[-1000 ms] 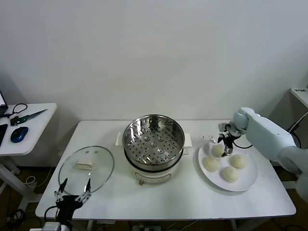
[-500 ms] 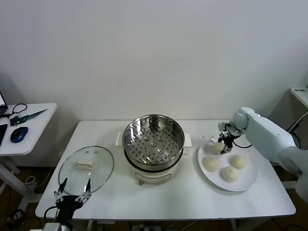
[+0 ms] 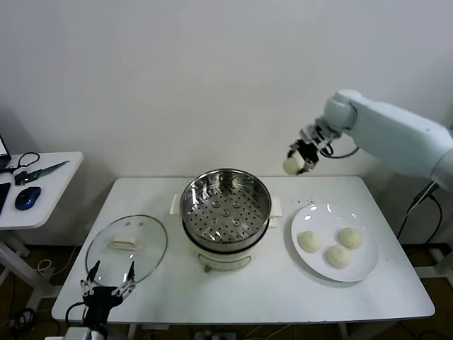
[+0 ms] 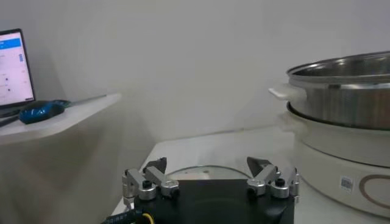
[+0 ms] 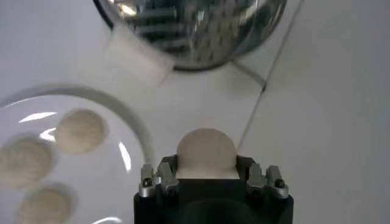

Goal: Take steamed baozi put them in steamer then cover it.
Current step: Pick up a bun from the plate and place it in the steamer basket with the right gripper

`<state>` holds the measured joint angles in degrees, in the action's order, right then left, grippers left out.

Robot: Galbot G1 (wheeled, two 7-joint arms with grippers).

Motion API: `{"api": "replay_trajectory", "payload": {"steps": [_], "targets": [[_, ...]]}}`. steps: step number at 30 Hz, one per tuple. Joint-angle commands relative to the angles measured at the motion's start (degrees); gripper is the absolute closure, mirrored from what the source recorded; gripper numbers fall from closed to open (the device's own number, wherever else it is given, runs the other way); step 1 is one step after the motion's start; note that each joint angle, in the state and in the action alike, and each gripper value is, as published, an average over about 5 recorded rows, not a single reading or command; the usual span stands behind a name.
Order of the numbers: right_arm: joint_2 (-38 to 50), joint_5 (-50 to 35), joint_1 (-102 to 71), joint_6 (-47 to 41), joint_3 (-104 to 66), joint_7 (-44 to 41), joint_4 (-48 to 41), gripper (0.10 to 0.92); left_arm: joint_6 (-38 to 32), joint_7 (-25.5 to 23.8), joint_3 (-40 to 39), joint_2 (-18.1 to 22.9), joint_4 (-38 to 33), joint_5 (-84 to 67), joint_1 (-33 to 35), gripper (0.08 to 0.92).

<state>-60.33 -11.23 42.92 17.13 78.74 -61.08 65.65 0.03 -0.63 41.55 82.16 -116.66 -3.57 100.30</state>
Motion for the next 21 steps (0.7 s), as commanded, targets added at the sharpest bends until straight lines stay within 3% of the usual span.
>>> {"api": "replay_trajectory", "payload": {"steps": [1, 11, 21], "targets": [[-9.0, 5.4, 8.4, 17.1, 9.3, 4.8, 14.9, 0.389, 0.1, 0.0, 0.1, 0.1, -0.6, 0.3, 0.1, 0.177], [-13.0, 30.0, -9.2, 24.1, 2.7, 10.8, 0.1, 0.389, -0.4, 0.1, 0.1, 0.2, -1.3, 0.4, 1.2, 0.177], [-17.5, 40.5, -17.4, 26.4, -5.7, 15.1, -13.1, 0.389, -1.1, 0.8, 0.1, 0.3, -0.7, 1.0, 1.2, 0.177]]}}
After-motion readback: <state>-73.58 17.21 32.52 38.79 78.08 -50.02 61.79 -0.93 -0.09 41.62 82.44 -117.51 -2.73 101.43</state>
